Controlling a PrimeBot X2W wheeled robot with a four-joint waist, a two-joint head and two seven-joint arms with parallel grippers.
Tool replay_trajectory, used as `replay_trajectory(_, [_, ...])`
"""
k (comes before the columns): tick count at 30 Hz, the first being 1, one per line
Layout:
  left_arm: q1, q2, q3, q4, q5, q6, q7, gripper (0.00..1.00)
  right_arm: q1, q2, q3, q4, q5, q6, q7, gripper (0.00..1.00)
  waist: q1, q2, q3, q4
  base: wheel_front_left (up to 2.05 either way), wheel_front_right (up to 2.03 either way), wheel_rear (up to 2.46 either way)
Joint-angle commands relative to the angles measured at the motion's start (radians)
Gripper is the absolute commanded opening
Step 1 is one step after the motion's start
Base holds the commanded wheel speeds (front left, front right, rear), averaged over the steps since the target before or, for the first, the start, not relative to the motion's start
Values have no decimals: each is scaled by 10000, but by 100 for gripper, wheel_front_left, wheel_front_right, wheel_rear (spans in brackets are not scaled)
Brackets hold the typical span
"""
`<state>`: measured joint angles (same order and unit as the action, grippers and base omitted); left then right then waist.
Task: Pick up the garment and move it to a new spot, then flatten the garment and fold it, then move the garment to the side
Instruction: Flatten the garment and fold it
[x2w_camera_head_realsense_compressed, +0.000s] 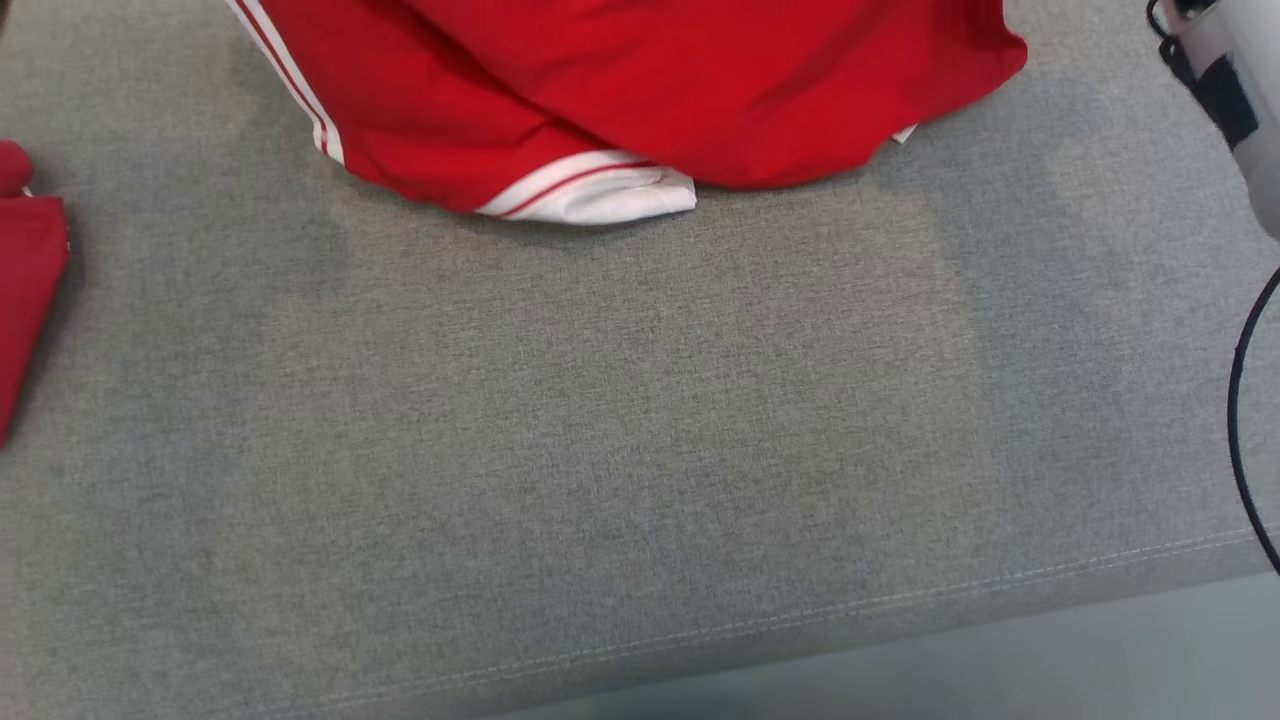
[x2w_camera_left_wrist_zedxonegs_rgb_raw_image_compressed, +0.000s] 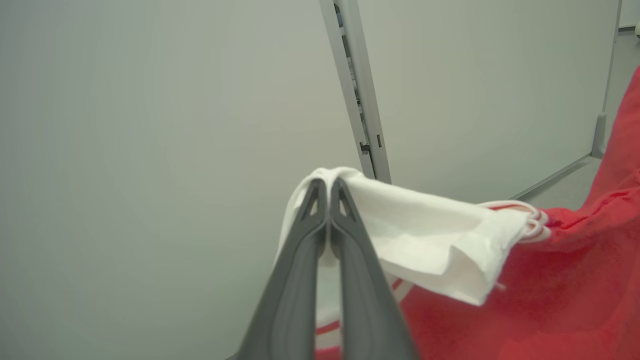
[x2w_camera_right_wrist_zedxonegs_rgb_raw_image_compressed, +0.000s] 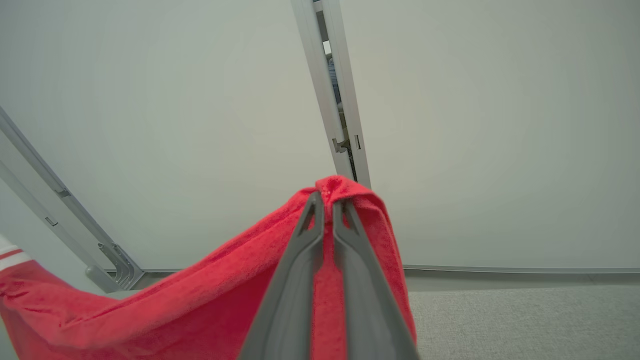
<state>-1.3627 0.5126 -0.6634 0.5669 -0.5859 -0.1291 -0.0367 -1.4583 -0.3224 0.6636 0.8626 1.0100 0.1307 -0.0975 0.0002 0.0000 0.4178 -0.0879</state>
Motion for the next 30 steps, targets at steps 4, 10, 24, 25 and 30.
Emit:
replay_trajectory(4, [-1462, -35, -512, 842, -669, -12, 134, 0, -1301, 201, 133, 1325, -219, 0, -392, 0, -2, 0, 528, -74, 0, 0, 0])
replay_trajectory(10, [-2676, -253, -894, 1824, -786, -12, -3, 0, -2349, 585, -121, 2662, -295, 0, -1083, 0, -2, 0, 431, -64, 0, 0, 0])
replay_trajectory(24, [-5121, -1178, -997, 3387, 209, 1008, -2117, 0, -3774, 424, -692, 2822, -1849, -2, -1694, 0, -2, 0, 1050, 104, 0, 0, 0])
replay_trajectory(25, [-5186, -1309, -851, 3415, 116, 1072, -2166, 0, -3794, 389, -1006, 2660, -1992, -2, -1696, 0, -2, 0, 1148, 123, 0, 0, 0])
replay_trajectory(30, [-4824, -1407, -890, 3580, 272, 842, -2260, 0, -3090, 571, -1608, 1937, -2771, 0, -1697, 0, -2, 0, 1536, 124, 0, 0, 0])
